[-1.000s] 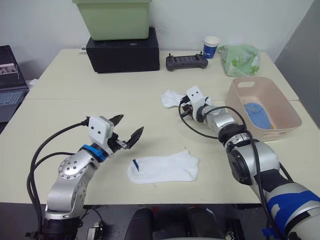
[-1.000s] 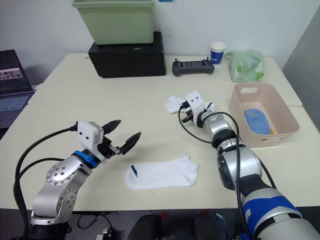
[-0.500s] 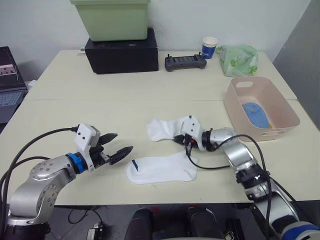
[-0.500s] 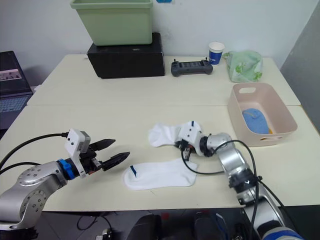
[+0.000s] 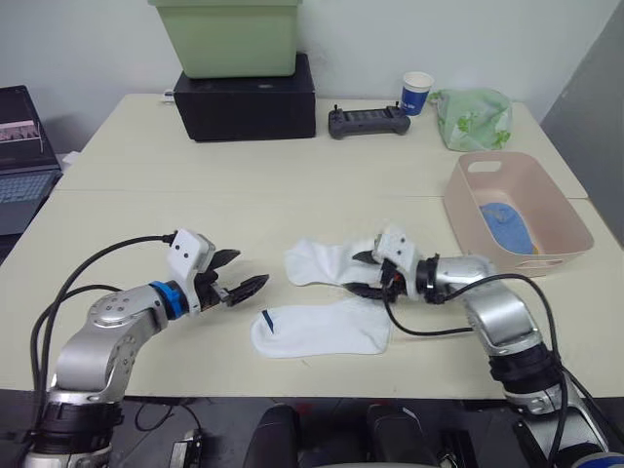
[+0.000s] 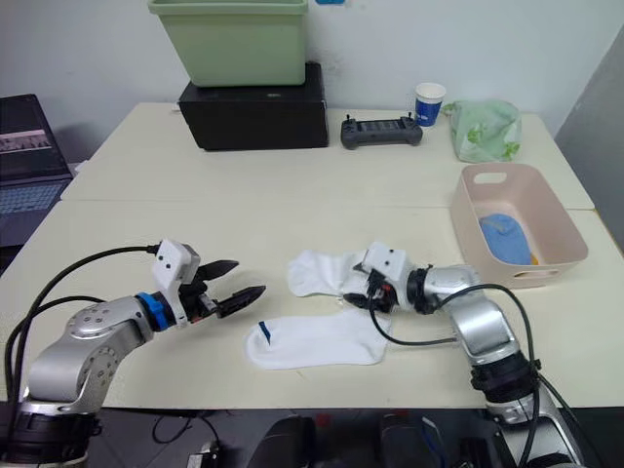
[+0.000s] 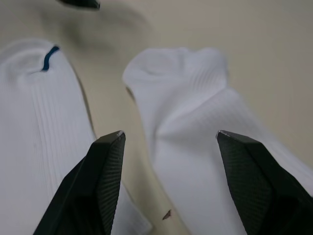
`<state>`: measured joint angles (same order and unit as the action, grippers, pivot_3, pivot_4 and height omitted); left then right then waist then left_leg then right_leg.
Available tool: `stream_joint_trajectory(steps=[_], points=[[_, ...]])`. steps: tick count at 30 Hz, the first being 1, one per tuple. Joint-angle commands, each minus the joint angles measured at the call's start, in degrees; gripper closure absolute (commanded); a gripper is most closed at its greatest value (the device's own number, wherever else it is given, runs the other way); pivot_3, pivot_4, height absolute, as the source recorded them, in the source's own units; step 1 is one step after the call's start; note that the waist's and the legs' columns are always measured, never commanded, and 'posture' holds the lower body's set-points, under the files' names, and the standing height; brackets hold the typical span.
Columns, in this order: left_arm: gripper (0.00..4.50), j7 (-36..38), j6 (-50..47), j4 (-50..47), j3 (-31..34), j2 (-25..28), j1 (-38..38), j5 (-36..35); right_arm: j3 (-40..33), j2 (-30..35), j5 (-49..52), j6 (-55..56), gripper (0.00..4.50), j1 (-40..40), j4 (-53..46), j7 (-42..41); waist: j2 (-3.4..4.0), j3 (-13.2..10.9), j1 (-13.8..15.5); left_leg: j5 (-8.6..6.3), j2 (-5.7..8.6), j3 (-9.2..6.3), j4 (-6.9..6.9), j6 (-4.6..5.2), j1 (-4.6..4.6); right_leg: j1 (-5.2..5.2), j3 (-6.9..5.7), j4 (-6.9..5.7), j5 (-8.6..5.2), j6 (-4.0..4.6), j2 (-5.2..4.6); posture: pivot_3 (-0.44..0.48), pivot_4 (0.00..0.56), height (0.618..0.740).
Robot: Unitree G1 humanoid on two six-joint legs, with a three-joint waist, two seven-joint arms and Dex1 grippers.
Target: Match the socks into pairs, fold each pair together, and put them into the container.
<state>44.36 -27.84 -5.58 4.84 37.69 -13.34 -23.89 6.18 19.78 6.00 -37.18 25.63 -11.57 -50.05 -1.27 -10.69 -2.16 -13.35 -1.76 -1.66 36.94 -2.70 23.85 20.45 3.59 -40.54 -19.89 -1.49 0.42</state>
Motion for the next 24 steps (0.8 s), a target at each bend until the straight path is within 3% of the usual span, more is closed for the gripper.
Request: stream_joint_trajectory(steps=[1,11,15,21,24], points=[[0.0,0.3,4.3,6.1,-3.1,-1.7,-6.5,4.0,-4.8,0.1,-0.9,-0.4,1.48,-1.4,2.2,8.7,0.0,0.0,0.4,0.0,0.03,0.0,0.0,0.0,0.0,-0.02,-0.01,-0.01,0.0,0.0,0.01,0.0,0.15,0.74],[0.0,5.9,11.3,21.3,-11.7,-7.2,-15.9,11.2,-0.2,1.2,-1.9,-1.0,1.48,-3.1,6.3,13.0,0.0,0.0,-0.1,-0.01,0.0,0.28,0.0,0.02,0.07,0.11,0.1,0.14,0.0,-0.01,0.05,0.0,0.15,0.74],[0.89,8.9,11.3,24.6,-13.5,-6.3,-16.9,13.4,1.4,1.5,-2.1,-0.2,2.39,-4.3,5.2,13.4,0.0,0.0,0.0,0.0,0.01,0.16,0.0,0.02,0.04,0.07,0.11,0.01,0.0,-0.01,0.08,0.0,0.15,0.74],[2.75,10.4,11.8,23.0,-11.8,-6.1,-15.2,12.2,0.9,1.0,-0.8,0.0,4.5,-3.8,5.7,13.7,-0.01,0.0,-0.1,0.0,0.04,0.21,0.02,0.02,0.01,0.04,0.08,0.01,0.0,-0.01,0.06,0.0,0.15,0.74],[3.72,10.4,10.9,20.4,-10.7,-6.3,-13.5,11.1,0.7,0.7,-0.3,0.8,4.5,-1.8,7.0,13.9,0.0,0.0,-0.2,0.0,0.02,0.21,0.02,0.02,0.01,0.04,0.08,0.0,0.0,-0.01,0.05,0.0,0.15,0.74]])
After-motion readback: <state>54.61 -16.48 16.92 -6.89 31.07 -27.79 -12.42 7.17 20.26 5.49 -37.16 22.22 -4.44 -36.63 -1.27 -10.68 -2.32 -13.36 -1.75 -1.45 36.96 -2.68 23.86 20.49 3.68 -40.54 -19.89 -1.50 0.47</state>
